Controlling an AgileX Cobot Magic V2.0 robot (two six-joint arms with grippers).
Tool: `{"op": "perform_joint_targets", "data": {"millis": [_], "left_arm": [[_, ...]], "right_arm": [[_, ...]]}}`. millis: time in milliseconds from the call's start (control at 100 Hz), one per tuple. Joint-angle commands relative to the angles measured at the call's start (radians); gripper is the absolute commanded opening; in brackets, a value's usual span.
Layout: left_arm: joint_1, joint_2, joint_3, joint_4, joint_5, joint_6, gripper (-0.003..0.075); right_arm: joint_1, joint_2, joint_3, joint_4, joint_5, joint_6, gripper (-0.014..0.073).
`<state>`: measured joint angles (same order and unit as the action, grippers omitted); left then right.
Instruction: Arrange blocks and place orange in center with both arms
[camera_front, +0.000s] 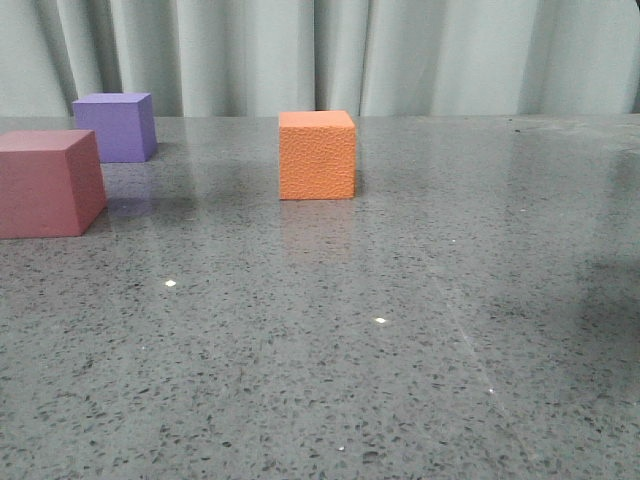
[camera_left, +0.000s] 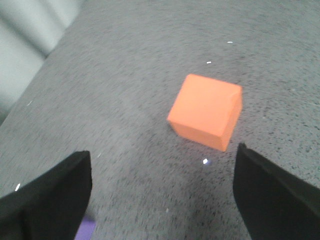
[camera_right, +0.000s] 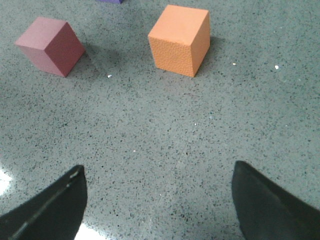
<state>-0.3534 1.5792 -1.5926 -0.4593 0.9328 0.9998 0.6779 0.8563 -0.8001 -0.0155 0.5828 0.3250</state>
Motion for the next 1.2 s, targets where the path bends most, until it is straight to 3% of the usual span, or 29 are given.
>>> {"op": "perform_joint_targets", "data": {"millis": [0,220,440,1190], "left_arm": [[-0.030,0.014,-0.082,-0.050,-0.002,0.054,0.0558],[-0.071,0.149,-0.213,-0.050,0.103,0.063,0.0558],[-0.091,0.244,-0.294,-0.060,0.116,0.078,0.0558],[-0.091,0.388,-0.303,-0.073,0.089,0.081,0.0558]], "right_arm": [[-0.002,-0.012,-0.023,-0.014,-0.080,-0.011,0.0594],[-0.002,-0.012,-0.023,-0.014,-0.078,-0.011,0.0594],[-0.002,-0.012,-0.023,-0.014,-0.078,-0.011,0.0594],[-0.002,-0.012,-0.023,0.003,-0.070,-0.011,0.0594]]}}
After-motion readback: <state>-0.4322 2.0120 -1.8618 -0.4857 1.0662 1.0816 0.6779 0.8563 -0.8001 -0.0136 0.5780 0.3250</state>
